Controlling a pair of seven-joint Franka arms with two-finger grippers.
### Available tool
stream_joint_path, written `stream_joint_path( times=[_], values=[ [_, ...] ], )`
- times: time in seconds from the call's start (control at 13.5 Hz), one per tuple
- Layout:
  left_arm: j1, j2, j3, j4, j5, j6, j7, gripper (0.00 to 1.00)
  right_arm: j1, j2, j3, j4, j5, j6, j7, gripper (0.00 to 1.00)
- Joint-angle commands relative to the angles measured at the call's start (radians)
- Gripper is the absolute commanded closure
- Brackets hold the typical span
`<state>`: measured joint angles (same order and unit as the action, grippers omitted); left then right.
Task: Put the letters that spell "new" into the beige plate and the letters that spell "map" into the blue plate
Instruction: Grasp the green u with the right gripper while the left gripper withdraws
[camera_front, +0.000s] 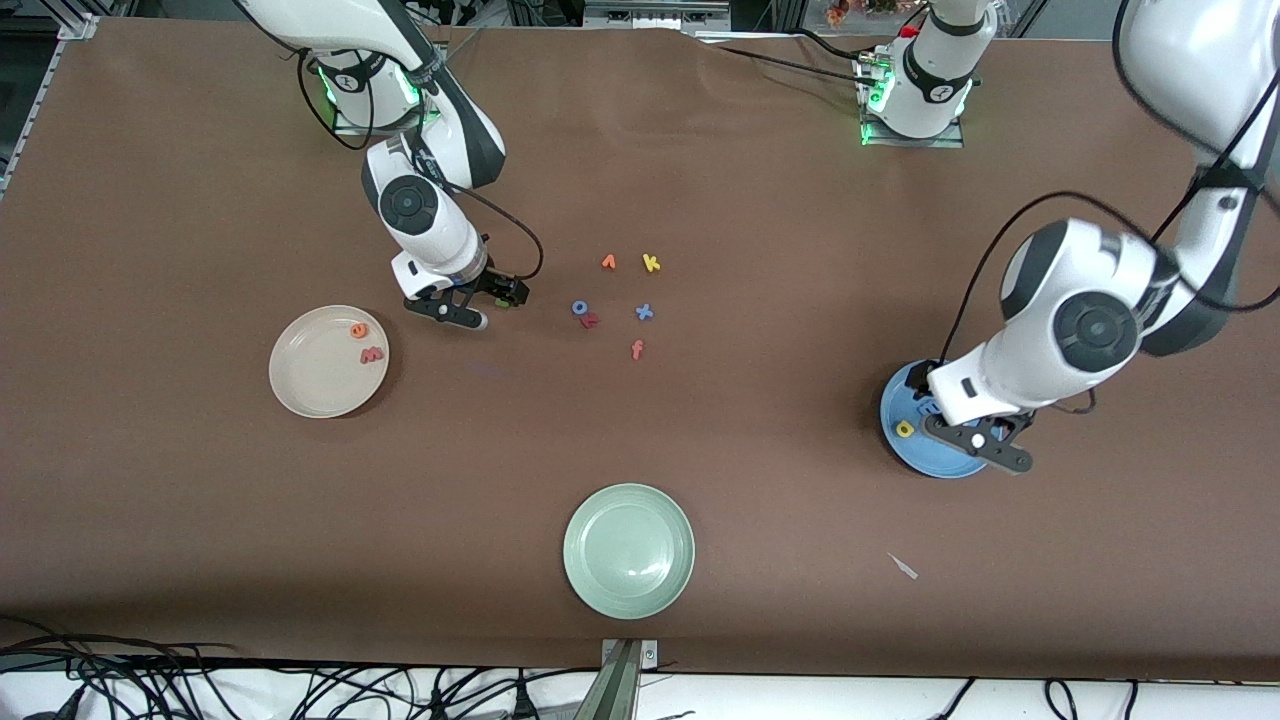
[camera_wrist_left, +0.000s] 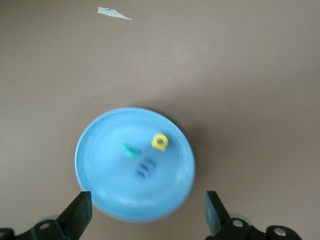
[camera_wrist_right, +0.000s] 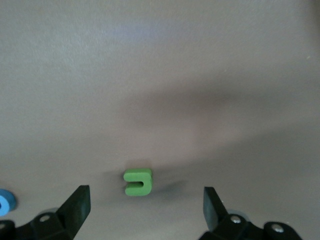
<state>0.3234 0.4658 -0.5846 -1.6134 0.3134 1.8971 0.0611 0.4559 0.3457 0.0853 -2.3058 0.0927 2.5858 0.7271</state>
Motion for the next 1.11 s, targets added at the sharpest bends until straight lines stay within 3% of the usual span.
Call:
stream_joint_path(
  times=[0.0,0.15,0.22,0.37,0.59,0.67,0.89,1.03],
  values=[
    [-0.006,-0.11,0.014,0.093,-0.074,-0.198,0.012,0.0,0.02,0.022,-0.001,-0.012,0.004,0.048,0.015,0.01],
    [0.003,-0.196,0.011,0.108,-0.12,-0.239,0.008,0.0,0.02,0.032,-0.001,-0.012,0.004,0.056,0.015,0.09],
    [-0.006,-0.252,0.05,0.11,-0.179,-0.26,0.011,0.0,0.021,0.036,-0.001,-0.011,0.004,0.06,0.015,0.13],
    [-0.068,-0.317,0.168,0.109,-0.256,-0.253,0.011,0.0,0.02,0.044,-0.001,-0.011,0.004,0.076,0.015,0.24],
    [-0.289,-0.386,0.435,0.047,-0.286,-0.251,-0.029,0.0,0.02,0.044,0.001,-0.011,0.004,0.076,0.015,0.4],
    [-0.331,-0.404,0.477,0.027,-0.286,-0.251,-0.047,0.0,0.02,0.044,-0.001,-0.012,0.004,0.077,0.015,0.47],
    [-0.349,-0.53,0.502,-0.176,-0.322,-0.136,-0.093,0.0,0.02,0.047,0.001,-0.011,0.004,0.086,0.018,0.58],
    [-0.336,-0.539,0.513,-0.197,-0.388,-0.13,-0.08,0.0,0.02,0.058,0.001,-0.011,0.004,0.1,0.029,0.65]
  ],
)
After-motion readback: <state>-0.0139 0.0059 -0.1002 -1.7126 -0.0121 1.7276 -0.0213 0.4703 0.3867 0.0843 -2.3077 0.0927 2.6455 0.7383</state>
